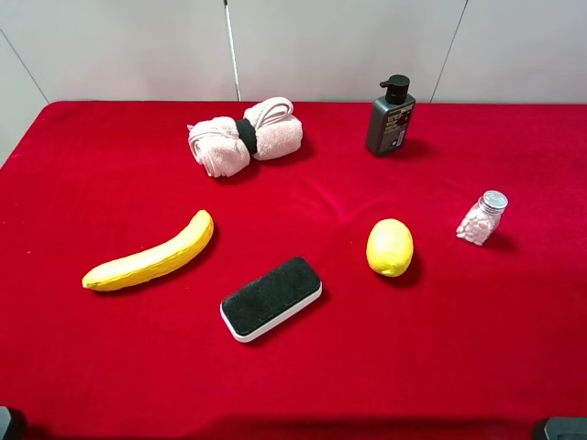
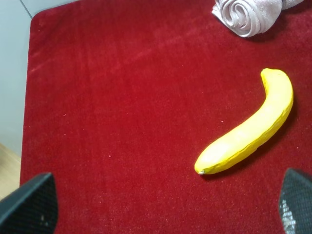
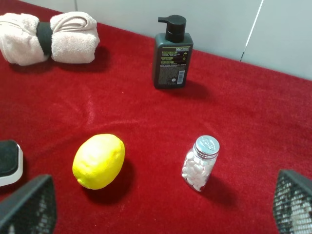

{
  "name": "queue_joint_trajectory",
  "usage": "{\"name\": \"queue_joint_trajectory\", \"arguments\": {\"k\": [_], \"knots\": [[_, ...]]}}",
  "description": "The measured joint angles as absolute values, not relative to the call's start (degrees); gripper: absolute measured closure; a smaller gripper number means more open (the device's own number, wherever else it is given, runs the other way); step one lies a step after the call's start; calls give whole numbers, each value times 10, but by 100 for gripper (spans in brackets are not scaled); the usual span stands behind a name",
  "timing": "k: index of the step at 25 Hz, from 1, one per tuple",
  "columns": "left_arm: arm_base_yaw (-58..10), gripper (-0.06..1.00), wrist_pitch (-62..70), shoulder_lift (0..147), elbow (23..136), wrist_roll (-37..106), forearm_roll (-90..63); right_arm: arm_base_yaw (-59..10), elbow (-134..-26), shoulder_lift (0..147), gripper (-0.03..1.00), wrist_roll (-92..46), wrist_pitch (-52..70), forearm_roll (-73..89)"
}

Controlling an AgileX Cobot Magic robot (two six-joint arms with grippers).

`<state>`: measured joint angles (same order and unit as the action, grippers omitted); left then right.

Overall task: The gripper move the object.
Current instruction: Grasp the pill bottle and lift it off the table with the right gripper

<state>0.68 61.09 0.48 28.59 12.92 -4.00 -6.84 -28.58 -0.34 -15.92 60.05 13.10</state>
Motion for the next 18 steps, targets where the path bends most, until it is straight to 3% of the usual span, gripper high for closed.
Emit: {"name": "queue_joint_trajectory", "arguments": {"k": [18], "knots": [[7, 7, 611, 5, 286, 129, -40, -68, -286, -3, 27, -159, 601, 135]]}}
